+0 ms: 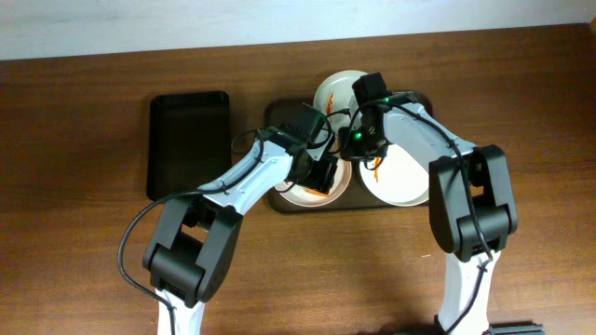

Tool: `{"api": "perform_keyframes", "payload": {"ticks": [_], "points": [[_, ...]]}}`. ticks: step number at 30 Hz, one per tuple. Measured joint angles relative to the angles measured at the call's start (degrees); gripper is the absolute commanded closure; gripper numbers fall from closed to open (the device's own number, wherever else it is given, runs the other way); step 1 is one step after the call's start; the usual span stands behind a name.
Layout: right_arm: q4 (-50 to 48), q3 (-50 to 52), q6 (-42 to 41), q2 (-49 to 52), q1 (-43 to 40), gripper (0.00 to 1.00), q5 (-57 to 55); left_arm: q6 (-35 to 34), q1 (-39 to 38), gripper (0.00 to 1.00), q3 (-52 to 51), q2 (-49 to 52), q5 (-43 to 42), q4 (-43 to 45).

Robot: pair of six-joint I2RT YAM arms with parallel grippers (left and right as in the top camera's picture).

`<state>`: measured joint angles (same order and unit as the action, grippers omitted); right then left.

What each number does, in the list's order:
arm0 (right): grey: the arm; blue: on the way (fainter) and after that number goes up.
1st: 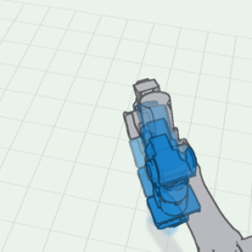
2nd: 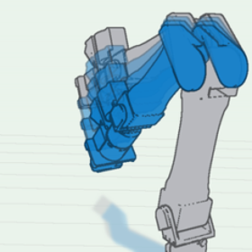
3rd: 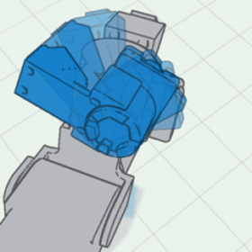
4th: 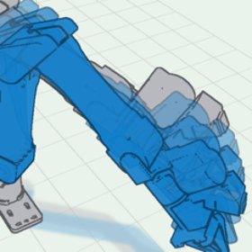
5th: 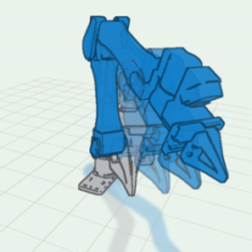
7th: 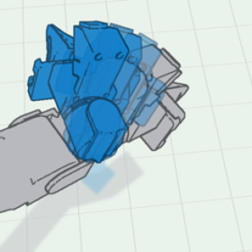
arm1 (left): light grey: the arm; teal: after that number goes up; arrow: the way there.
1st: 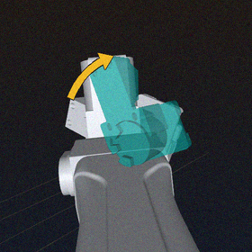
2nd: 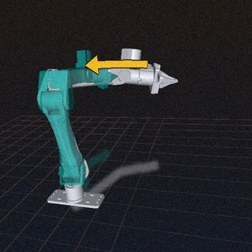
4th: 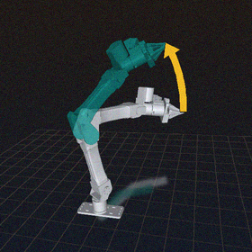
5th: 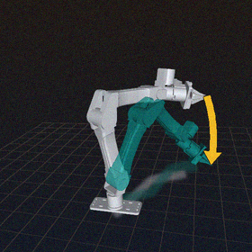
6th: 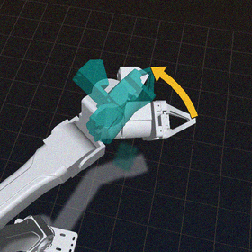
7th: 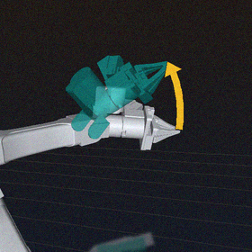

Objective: Clean dirty plates on tray and stack at the side
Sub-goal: 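Scrub the front-left plate with the sponge in the left gripper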

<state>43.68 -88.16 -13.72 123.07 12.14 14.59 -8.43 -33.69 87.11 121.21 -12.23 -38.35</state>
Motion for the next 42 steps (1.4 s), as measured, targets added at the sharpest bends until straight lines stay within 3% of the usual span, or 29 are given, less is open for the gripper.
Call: {"api": "perform_keyframes", "payload": {"ticks": [3, 4, 6, 8, 10, 12, 16, 19, 23, 26, 32, 33, 34, 38, 40, 42], "points": [[0.0, 0.0, -0.5, 0.0, -0.2, 0.82, 0.3, -1.2, 0.0, 0.28, 0.0, 0.1, 0.0, 1.2], [0.0, 0.0, -0.8, 0.0, -0.3, 0.83, 0.5, -2.1, 0.0, 0.4, 0.0, 0.2, 0.0, 1.8], [0.0, 0.0, -1.1, 0.0, -0.3, 0.83, 0.5, -2.9, 0.0, 0.55, 0.0, 0.2, 0.3, 2.5], [0.1, 0.0, -1.2, 0.0, -0.4, 0.83, 0.5, -3.4, 0.0, 0.58, 0.0, 0.3, 0.7, 3.1], [0.2, 0.0, -1.3, 0.0, -0.4, 0.82, 0.5, -3.4, 0.0, 0.55, 0.0, 0.4, 0.9, 3.3], [0.3, 0.0, -1.3, 0.0, -0.4, 0.83, 0.5, -4.4, -0.1, 0.71, 0.1, 1.4, 0.8, 3.8], [0.4, 0.0, -1.3, 0.0, -0.4, 0.83, 0.5, -5.7, -0.3, 0.95, 0.5, 2.1, 0.7, 4.2], [0.6, 0.0, -1.2, 0.0, -0.4, 0.83, 0.5, -5.7, -0.3, 1.0, 0.6, 2.1, 2.1, 3.7], [0.6, 0.0, -0.4, 0.2, 0.1, 0.82, 1.7, -5.5, 2.4, 1.0, 2.0, 2.3, 1.2, 1.9], [0.6, 0.0, -0.7, 0.2, 0.1, 0.77, 1.8, -5.8, 3.6, 0.71, 3.5, 3.1, -4.5, 1.1], [0.8, 0.0, -1.1, 0.2, -0.3, 0.76, 1.7, -5.9, 5.0, 0.53, 5.4, 3.2, -11.2, -0.3], [0.8, 0.0, -1.1, 0.2, -0.4, 0.76, 1.8, -5.9, 5.2, 0.12, 6.4, 3.2, -11.4, -1.4], [0.8, 0.0, -1.1, 0.2, -0.4, 0.76, 1.8, -5.8, 5.4, 0.11, 7.0, 3.2, -11.5, -1.8], [0.8, 0.0, -1.3, 0.2, -1.0, 0.76, 1.7, -6.2, 10.1, 0.27, 7.9, 3.2, -10.8, -8.9], [0.8, 0.0, -1.3, 0.2, -1.0, 0.76, 1.7, -6.2, 9.2, 0.36, 7.9, 3.2, -10.7, -9.9], [0.8, 0.0, -1.3, 0.2, -1.0, 0.76, 1.7, -6.7, 6.6, 0.36, 7.1, 3.2, -10.0, -8.3]]}}
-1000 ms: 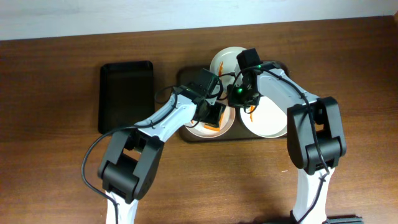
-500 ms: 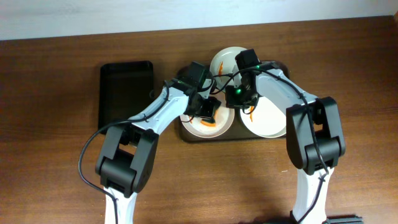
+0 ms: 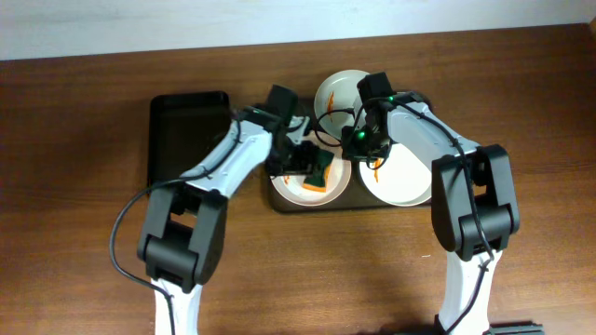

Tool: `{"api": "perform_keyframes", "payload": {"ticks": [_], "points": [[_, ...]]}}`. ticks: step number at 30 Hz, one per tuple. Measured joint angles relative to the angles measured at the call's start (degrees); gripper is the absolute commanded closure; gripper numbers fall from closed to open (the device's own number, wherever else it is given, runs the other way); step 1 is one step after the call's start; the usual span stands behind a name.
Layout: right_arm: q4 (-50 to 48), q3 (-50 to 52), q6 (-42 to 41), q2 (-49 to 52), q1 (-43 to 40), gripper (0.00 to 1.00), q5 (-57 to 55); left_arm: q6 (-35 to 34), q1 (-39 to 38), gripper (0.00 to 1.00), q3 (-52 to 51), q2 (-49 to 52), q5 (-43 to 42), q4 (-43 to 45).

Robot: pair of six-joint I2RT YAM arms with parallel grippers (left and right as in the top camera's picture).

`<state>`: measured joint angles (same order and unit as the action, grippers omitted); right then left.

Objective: Clean dirty plates on tray and stack at the side
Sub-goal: 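Scrub the front-left plate with the sponge in the left gripper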

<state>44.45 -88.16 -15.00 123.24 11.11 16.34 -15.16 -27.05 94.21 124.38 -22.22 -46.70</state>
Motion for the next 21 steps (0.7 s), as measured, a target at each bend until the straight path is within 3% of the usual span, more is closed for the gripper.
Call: {"api": "perform_keyframes", "payload": {"ticks": [2, 5, 8, 16, 18, 21], "points": [[0.0, 0.0, -0.1, 0.0, -0.1, 0.76, 0.0, -2.6, -3.9, 0.38, -1.2, 0.0, 4.6, 0.7], [0.0, 0.0, -0.2, 0.0, -0.2, 0.76, 0.0, -3.2, -4.5, 0.44, -1.3, 0.0, 7.6, 1.1], [0.0, 0.0, -0.2, 0.0, -0.2, 0.76, 0.0, -4.5, -4.8, 0.44, -1.4, 0.0, 9.7, 2.3], [0.1, 0.0, -0.2, 0.0, -0.2, 0.76, 0.0, -3.7, -5.4, 0.44, -1.5, 0.2, 11.5, 7.5], [0.1, 0.0, -0.2, 0.0, -0.2, 0.76, 0.0, -3.5, -5.4, 0.51, -1.5, 1.0, 11.1, 7.8], [0.1, 0.0, -0.3, 0.0, -0.2, 0.76, 0.0, -3.2, -5.5, 0.53, -1.5, 1.2, 10.7, 9.0]]}}
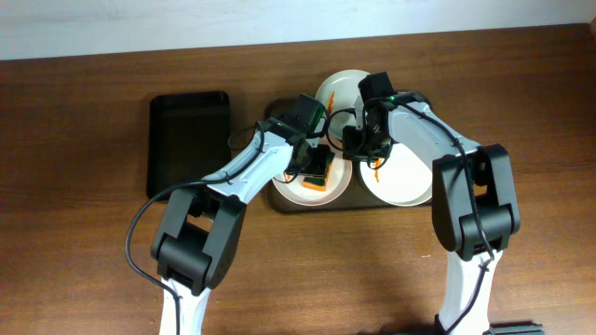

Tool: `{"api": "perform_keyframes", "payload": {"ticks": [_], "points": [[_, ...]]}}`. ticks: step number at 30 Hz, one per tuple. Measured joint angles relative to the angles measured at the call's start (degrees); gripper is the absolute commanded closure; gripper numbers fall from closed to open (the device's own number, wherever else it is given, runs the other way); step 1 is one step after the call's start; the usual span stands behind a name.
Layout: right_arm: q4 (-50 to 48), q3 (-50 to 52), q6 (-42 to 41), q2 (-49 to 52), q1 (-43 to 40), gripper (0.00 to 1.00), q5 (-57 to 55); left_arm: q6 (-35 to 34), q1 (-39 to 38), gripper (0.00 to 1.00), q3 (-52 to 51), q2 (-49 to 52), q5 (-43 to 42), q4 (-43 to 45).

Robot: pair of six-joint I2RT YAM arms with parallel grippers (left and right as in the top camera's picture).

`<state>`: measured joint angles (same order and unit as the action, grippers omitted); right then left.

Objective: Clean dirty plates on tray and stack at the side
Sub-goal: 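Scrub the front-left plate with the sponge in the left gripper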

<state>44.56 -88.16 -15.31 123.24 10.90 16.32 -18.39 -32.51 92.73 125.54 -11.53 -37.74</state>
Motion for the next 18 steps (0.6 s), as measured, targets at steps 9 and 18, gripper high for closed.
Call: {"api": "perform_keyframes", "payload": {"ticks": [9, 18], "points": [[0.4, 0.0, -0.3, 0.0, -0.2, 0.76, -0.2, 0.2, -1.7, 0.99, 0.0, 0.6, 1.4, 0.5], [0.4, 0.0, -0.3, 0.0, -0.2, 0.75, -0.2, 0.4, 0.1, 1.0, 1.4, 0.7, 14.2, -6.2]]}}
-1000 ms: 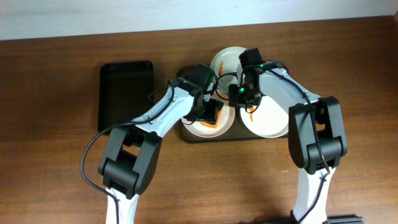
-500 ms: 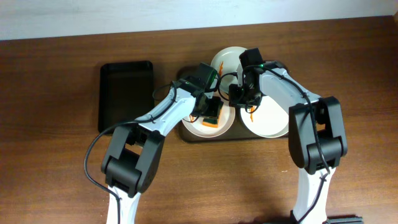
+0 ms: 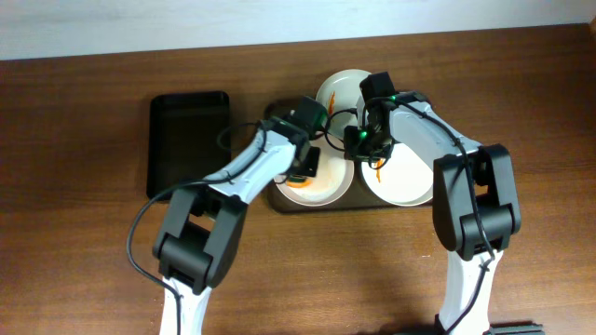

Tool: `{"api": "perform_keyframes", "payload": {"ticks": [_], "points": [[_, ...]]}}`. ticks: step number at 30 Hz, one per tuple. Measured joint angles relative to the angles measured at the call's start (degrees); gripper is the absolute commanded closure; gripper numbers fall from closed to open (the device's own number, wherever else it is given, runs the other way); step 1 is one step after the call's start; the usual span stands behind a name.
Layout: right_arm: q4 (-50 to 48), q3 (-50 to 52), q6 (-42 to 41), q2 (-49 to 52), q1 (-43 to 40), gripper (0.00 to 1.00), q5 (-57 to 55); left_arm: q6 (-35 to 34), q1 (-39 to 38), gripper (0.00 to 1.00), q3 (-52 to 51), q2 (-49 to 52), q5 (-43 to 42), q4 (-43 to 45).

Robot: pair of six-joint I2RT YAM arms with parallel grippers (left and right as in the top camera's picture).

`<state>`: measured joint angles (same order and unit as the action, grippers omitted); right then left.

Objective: Clean dirty plates on tray and stack at the side
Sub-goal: 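Scrub the front-left plate with the sponge in the left gripper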

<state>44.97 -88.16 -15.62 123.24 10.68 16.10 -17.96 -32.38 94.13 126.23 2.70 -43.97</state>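
A dark serving tray [image 3: 276,203] holds three white plates. My left gripper [image 3: 305,166] is down in the front left plate [image 3: 321,191], shut on a sponge. The sponge is almost hidden under the gripper, with only an orange sliver [image 3: 295,182] peeking out. My right gripper [image 3: 358,145] sits at that plate's right rim and grips it, though its fingers are hard to make out. The right plate [image 3: 405,181] carries orange streaks [image 3: 377,170]. The back plate [image 3: 337,91] lies partly under both wrists.
An empty black tray [image 3: 189,140] lies on the brown table to the left of the serving tray. Both arms cross over the serving tray, and their cables hang above the plates.
My left gripper has shifted a little to the left inside the front left plate, and the green and orange sponge is now almost covered by it. The right gripper has stayed at the plate's rim.
My left gripper was first at the plate's front right with the sponge. Then it was at the plate's left part, then nearer the middle, and now left of the middle. The right gripper kept its place at the rim at every moment.
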Motion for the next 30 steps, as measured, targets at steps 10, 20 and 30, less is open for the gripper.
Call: {"api": "perform_keyframes", "payload": {"ticks": [10, 20, 30], "points": [[0.0, 0.0, 0.0, 0.0, 0.3, 0.76, 0.6, 0.2, 6.9, 1.0, 12.2, 2.6, -10.8, -10.9], [0.4, 0.0, -0.1, 0.0, 0.2, 0.76, 0.2, -1.6, 4.1, 1.0, 13.0, 7.3, -8.0, -12.3], [0.4, 0.0, 0.0, 0.0, 0.4, 0.76, 0.7, -5.5, 4.1, 1.0, 18.9, 7.5, 9.4, -19.0]]}}
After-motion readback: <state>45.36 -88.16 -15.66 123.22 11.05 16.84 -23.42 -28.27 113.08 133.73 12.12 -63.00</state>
